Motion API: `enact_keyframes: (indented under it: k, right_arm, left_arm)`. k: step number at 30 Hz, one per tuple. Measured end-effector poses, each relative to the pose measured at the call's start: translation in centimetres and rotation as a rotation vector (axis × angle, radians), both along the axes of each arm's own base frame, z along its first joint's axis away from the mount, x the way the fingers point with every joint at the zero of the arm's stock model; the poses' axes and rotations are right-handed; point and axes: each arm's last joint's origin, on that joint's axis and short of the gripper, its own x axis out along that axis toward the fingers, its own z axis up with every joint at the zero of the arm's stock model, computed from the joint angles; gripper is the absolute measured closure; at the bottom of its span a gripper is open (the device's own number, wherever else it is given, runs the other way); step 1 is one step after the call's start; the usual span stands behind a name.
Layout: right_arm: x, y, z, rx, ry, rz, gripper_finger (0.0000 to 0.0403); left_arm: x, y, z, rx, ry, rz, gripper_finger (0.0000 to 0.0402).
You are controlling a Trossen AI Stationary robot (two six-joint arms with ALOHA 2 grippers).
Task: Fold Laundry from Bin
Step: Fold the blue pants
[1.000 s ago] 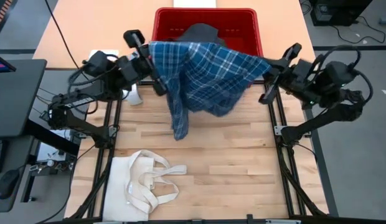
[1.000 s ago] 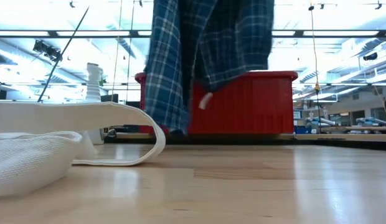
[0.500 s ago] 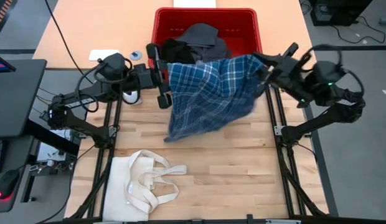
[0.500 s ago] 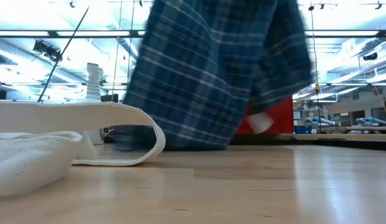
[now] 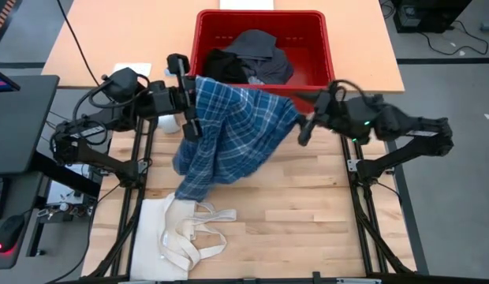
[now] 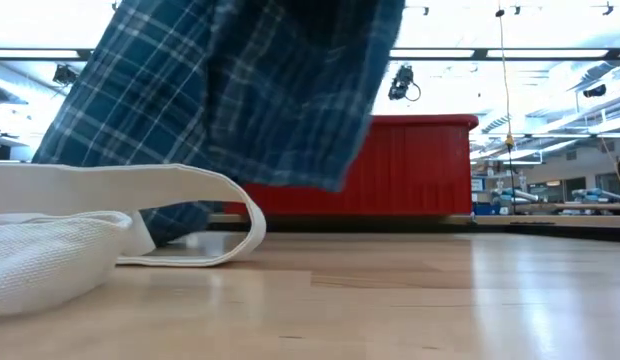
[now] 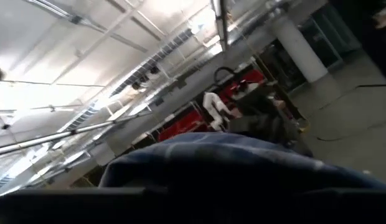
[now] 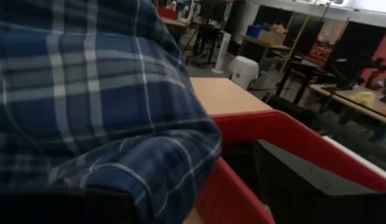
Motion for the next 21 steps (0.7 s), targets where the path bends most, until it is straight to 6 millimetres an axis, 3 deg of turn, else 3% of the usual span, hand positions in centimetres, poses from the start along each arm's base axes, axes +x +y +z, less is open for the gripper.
enact_keyframes:
  k: [4,8,13,16,21]
  right_arm:
    - [2.0,0.3,-2.5,0.034,0.022,0.019,0.0169]
    - [4.2,1.0,-7.4,0.052,0.141,0.027,0.0169]
    - [6.0,2.1,-12.4,0.009,0.151,0.064,0.0169]
    - [6.1,2.6,-14.2,0.01,0.138,0.076,0.0169]
    - [4.8,4.1,-15.3,-0.035,0.142,-0.029,0.017]
  left_arm:
    - [-0.3,-0.7,-0.1,-0.005,0.026,-0.024,0.0286]
    - [-0.8,-1.2,-0.3,-0.044,0.066,-0.042,0.0286]
    - [-0.7,-1.6,-1.1,-0.074,0.156,-0.036,0.0286]
    - [-0.8,-1.8,-1.0,-0.079,0.151,-0.009,0.0286]
    - [-1.4,-2.1,-0.7,-0.081,0.132,0.009,0.0286]
